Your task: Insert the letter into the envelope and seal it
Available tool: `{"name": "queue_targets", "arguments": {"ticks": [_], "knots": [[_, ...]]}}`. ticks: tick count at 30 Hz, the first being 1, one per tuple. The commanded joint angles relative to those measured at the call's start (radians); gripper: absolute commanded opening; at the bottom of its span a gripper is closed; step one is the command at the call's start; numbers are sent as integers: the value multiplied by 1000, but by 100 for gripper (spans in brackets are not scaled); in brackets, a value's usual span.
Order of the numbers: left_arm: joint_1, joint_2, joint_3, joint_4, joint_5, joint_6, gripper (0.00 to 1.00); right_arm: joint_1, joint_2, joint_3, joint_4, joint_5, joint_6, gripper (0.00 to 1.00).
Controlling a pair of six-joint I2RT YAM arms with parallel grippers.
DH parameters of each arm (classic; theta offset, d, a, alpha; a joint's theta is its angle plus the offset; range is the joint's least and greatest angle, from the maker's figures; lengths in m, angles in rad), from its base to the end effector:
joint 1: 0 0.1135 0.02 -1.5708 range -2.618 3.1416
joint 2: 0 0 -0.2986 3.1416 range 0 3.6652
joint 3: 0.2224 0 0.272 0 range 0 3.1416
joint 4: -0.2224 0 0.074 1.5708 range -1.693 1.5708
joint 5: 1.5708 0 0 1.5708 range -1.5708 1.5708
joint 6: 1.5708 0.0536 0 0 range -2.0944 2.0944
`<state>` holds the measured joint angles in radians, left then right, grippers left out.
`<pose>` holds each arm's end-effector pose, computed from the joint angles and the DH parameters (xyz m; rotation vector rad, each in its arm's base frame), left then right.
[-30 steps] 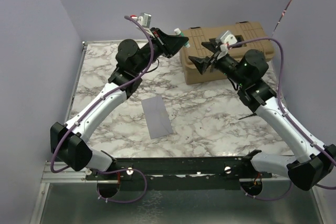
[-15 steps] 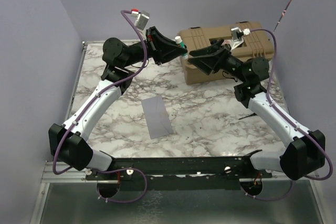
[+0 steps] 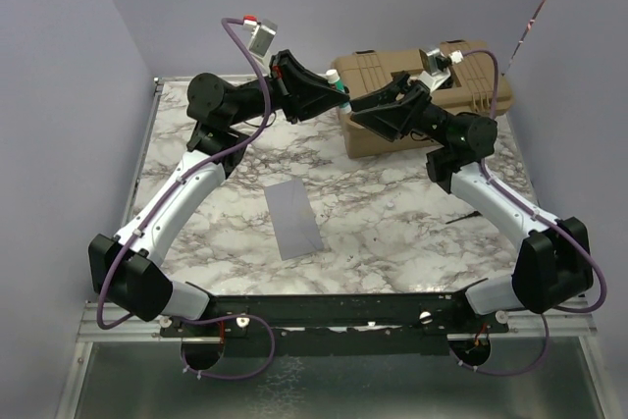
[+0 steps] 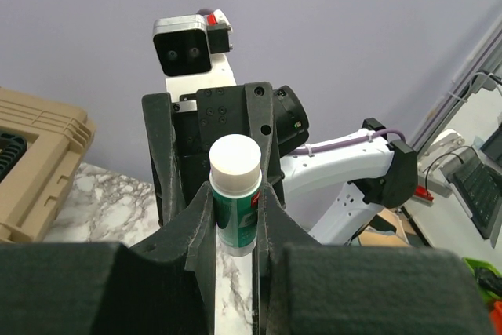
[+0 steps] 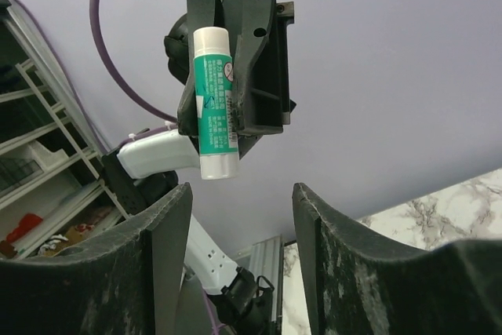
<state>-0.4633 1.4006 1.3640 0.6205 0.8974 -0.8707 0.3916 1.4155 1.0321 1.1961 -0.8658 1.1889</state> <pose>0.2732 -0.1833 0.5173 0.6972 1.1996 -1.5801 0.2775 0.1587 0.4439 -0.5574 1.1228 1.7260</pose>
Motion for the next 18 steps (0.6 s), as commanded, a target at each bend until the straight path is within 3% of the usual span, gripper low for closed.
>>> {"name": "queue_targets", "arguments": {"ticks": [1,8,18], "knots": [[-9,-29,-3,39,-16,-17,0,9,-6,46,24,-31,-25,57],[-9,-31,-9,39,-29,-10,0,36,18,93,-9,-50,-46,56],[-11,-50,-19,53,-39,-7,0,51,43,138,-34,-102,-68,24]]}}
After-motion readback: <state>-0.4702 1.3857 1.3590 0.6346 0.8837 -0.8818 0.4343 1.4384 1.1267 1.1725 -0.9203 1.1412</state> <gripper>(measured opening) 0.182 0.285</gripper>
